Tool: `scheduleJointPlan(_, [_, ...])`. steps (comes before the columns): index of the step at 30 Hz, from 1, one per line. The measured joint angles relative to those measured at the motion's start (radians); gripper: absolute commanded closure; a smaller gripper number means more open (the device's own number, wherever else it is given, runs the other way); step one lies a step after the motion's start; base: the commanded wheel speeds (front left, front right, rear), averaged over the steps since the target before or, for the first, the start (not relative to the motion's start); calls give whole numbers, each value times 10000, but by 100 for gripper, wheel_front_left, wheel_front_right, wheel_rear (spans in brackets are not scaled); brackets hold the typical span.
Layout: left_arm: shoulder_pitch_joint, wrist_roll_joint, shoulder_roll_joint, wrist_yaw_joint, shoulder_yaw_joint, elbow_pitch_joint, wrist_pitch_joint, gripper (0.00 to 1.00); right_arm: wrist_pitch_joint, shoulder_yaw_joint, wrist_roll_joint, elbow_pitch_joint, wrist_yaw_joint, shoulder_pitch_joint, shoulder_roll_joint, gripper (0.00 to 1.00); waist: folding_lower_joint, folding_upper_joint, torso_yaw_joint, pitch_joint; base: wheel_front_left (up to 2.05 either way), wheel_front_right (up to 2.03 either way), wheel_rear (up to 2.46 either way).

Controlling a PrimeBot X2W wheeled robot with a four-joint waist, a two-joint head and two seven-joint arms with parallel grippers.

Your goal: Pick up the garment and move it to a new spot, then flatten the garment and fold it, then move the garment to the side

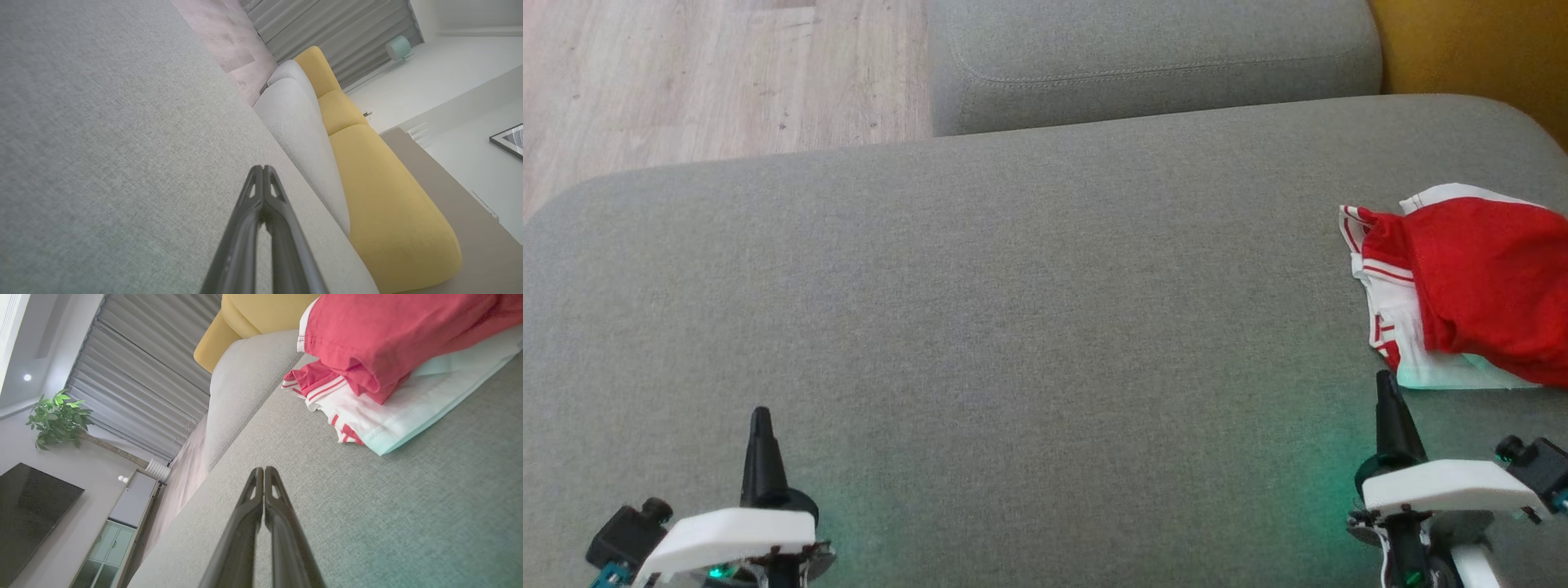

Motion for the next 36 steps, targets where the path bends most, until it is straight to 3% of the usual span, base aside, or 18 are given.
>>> scheduleJointPlan(36, [-207,-3371,4,0,635,-61,1051,100,1007,-686,4274,-460,0,-205,0,100,0,0,123,-104,0,0,0])
